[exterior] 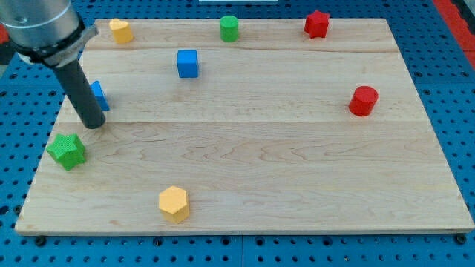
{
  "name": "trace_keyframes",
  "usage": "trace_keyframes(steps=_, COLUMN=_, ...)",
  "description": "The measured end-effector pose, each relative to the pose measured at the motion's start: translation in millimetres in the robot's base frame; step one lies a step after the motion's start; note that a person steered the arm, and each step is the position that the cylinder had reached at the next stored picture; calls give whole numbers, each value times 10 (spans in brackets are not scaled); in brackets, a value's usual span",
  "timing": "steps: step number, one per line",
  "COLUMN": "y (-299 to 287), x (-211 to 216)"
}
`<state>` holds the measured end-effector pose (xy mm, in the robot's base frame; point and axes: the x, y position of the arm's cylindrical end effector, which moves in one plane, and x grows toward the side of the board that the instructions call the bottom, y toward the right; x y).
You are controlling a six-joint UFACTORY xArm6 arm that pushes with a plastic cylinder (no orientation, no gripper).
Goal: Slide the yellow hexagon up a bit
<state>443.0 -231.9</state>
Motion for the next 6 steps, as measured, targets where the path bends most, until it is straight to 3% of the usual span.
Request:
trace_keyframes(steps=2, y=-136, x=731)
trace_keyframes(steps=3, y=356, x=892)
trace_keyframes(steps=5, y=781, x=1753)
trace_keyframes(steps=6, y=1578, x=1617)
